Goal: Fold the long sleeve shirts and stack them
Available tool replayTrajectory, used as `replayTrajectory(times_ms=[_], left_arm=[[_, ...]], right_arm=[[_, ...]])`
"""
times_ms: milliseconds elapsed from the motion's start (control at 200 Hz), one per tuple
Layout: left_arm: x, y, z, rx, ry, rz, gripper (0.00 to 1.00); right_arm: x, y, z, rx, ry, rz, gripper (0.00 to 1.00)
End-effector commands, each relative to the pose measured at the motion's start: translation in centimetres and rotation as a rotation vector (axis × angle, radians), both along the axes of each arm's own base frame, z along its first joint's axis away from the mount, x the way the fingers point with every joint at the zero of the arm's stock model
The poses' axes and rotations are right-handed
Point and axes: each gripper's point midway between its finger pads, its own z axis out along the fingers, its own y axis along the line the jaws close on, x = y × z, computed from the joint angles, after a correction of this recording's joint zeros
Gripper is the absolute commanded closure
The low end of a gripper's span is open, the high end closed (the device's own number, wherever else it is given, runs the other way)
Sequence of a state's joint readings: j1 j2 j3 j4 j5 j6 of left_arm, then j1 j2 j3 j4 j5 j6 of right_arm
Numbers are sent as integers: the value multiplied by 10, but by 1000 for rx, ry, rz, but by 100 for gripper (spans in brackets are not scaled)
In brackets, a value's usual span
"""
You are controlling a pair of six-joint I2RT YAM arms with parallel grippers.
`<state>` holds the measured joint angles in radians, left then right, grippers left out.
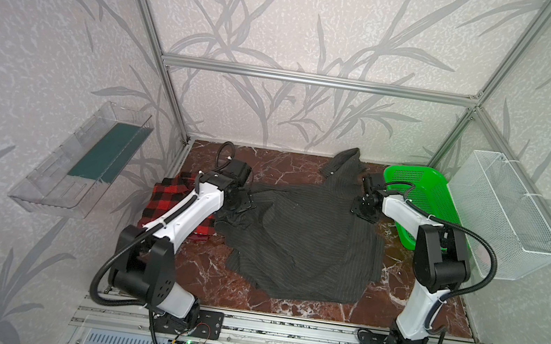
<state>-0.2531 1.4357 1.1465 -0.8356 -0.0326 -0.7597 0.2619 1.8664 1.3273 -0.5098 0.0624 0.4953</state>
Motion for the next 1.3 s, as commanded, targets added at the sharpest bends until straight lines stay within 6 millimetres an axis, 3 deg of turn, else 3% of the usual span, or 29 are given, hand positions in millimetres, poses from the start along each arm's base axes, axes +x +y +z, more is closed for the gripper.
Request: replayTrajectory(times_ms=[0, 30, 170, 320, 440, 580, 725, 950, 1130, 1294], left_arm=[[-41, 4, -17, -41, 32, 9, 9], [-48, 1, -25, -74, 30, 20, 9], [-66, 6, -48, -84, 35, 62, 9], [-54, 5, -52, -76, 14, 55, 9], [-49, 17, -65, 6, 41, 76, 11], [-44, 18, -75, 30, 90, 76, 19], [-37, 16, -83, 20, 86, 85, 34], [-31, 14, -83, -8, 73, 88, 76], [-30, 13, -76, -20, 60, 79, 100], [-33, 14, -68, -35, 45, 83, 100]], right_arm=[[-30, 23, 34, -23, -60, 108, 40], [-37, 30, 46, -6, -94, 130, 40], [-77, 60, 49, 43, -92, 222, 39], [-115, 90, 49, 50, -85, 332, 39], [-146, 111, 50, 69, -86, 413, 39], [-185, 135, 46, 99, -61, 515, 39], [-226, 153, 37, 174, -9, 560, 40], [-258, 129, 9, 252, 67, 381, 41], [-264, 95, -8, 215, 79, 206, 39], [-268, 71, -24, 107, 138, 97, 39]])
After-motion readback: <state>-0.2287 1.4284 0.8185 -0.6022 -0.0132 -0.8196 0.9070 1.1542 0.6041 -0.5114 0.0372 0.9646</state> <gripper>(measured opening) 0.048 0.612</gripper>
